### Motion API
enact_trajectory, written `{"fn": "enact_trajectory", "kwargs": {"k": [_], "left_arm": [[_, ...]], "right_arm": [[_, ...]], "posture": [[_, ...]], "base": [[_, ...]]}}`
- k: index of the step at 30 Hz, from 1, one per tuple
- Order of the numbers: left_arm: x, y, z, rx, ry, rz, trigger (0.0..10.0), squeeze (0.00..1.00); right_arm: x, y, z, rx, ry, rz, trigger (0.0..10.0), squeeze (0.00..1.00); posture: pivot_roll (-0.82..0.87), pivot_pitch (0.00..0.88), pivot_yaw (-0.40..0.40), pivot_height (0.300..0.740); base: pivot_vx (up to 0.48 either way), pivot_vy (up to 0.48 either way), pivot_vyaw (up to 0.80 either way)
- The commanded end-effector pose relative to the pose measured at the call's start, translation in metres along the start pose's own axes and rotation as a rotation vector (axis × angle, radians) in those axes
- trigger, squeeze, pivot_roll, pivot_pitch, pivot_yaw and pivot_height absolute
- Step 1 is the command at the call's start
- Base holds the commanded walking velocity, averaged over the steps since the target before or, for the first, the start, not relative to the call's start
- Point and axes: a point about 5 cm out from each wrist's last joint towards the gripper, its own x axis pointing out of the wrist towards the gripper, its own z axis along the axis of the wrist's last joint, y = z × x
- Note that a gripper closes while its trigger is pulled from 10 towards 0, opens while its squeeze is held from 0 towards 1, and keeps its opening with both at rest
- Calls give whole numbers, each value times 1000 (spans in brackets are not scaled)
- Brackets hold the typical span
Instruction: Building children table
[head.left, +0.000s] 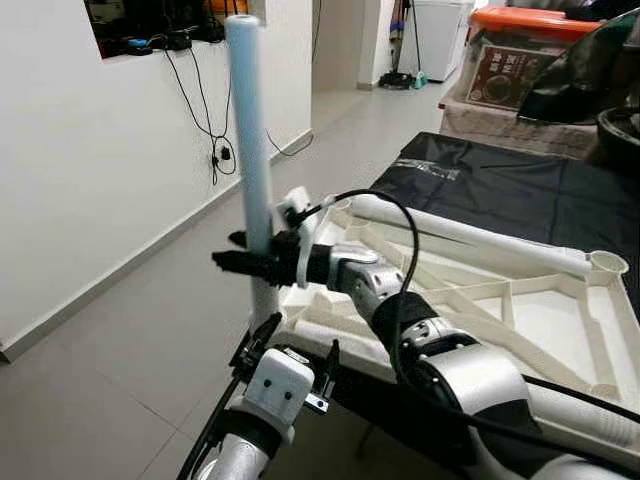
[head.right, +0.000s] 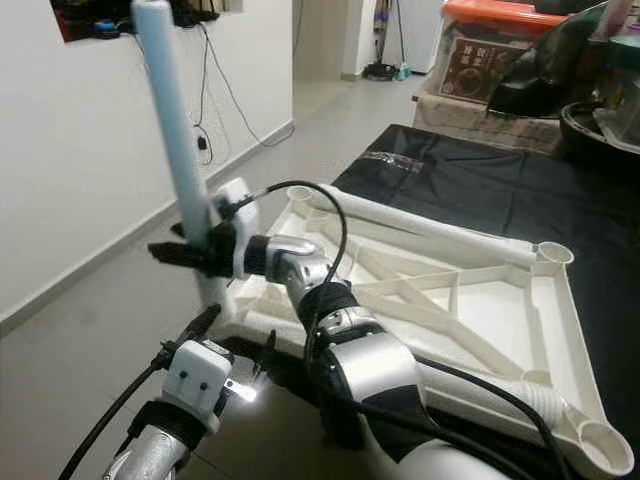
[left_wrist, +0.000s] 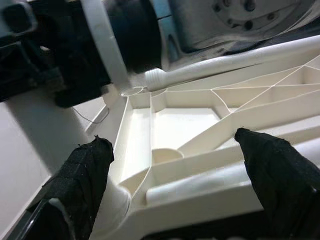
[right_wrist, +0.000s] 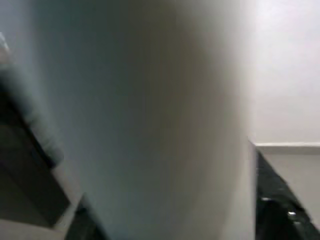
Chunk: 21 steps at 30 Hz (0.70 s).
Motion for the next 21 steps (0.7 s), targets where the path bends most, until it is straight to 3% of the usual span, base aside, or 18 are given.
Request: {"fn": "enact_trajectory", "kwargs": {"k": [1, 5, 7, 9, 10, 11, 12, 13, 14, 15, 16, 18, 20, 21], "left_arm": [[-1, 0, -2, -2, 17, 6, 10000, 0], [0, 0, -3, -3, 17, 6, 10000, 0], [0, 0, -3, -3, 17, 6, 10000, 0], [0, 0, -2, -1, 16, 5, 10000, 0], [0, 0, -2, -1, 16, 5, 10000, 0], [0, 0, -2, -1, 16, 5, 10000, 0], [0, 0, -3, 0, 16, 5, 10000, 0], [0, 0, -3, 0, 17, 5, 10000, 0], [0, 0, -3, 0, 17, 5, 10000, 0], [0, 0, -3, -1, 17, 3, 10000, 0], [0, 0, -3, -1, 17, 3, 10000, 0], [0, -1, -3, -2, 16, -1, 10000, 0], [0, -1, -3, -2, 16, -1, 10000, 0], [0, -2, -3, -3, 16, -3, 10000, 0]], "right_arm": [[6, 5, -4, 16, 14, 17, 0, 0], [7, -6, -3, 15, 0, -222, 0, 0], [7, -6, -3, 15, 0, -222, 0, 0], [-4, -25, -4, 16, 10, -568, 0, 0], [-4, -25, -4, 16, 10, -568, 0, 0], [-11, -32, -4, 7, 15, -697, 0, 0], [-27, -44, -5, 15, 7, -919, 0, 0], [-39, -50, -5, 23, 2, -1052, 0, 0], [-39, -50, -5, 23, 2, -1052, 0, 0], [-53, -56, -5, 37, -28, -1208, 0, 0], [-53, -56, -5, 37, -28, -1208, 0, 0], [-68, -60, -6, 66, -79, -1398, 0, 0], [-68, -60, -6, 66, -79, -1398, 0, 0], [-71, -59, -8, 101, -111, -1466, 0, 0]], "posture": [[83, 22, -41, 740], [82, 20, -42, 740], [82, 20, -42, 740], [80, 18, -42, 740], [80, 18, -42, 740], [80, 18, -42, 740], [77, 14, -40, 740], [77, 14, -40, 740], [77, 14, -40, 740], [75, 13, -36, 740], [75, 13, -36, 740], [75, 13, -36, 740], [75, 13, -36, 740], [74, 9, -34, 740]], "base": [[0, 0, 0], [0, 0, 0], [0, 0, 0], [0, 0, 0], [0, 0, 0], [0, 0, 0], [0, 0, 0], [0, 0, 0], [0, 0, 0], [0, 0, 0], [0, 0, 0], [0, 0, 0], [0, 0, 0], [0, 0, 0]]}}
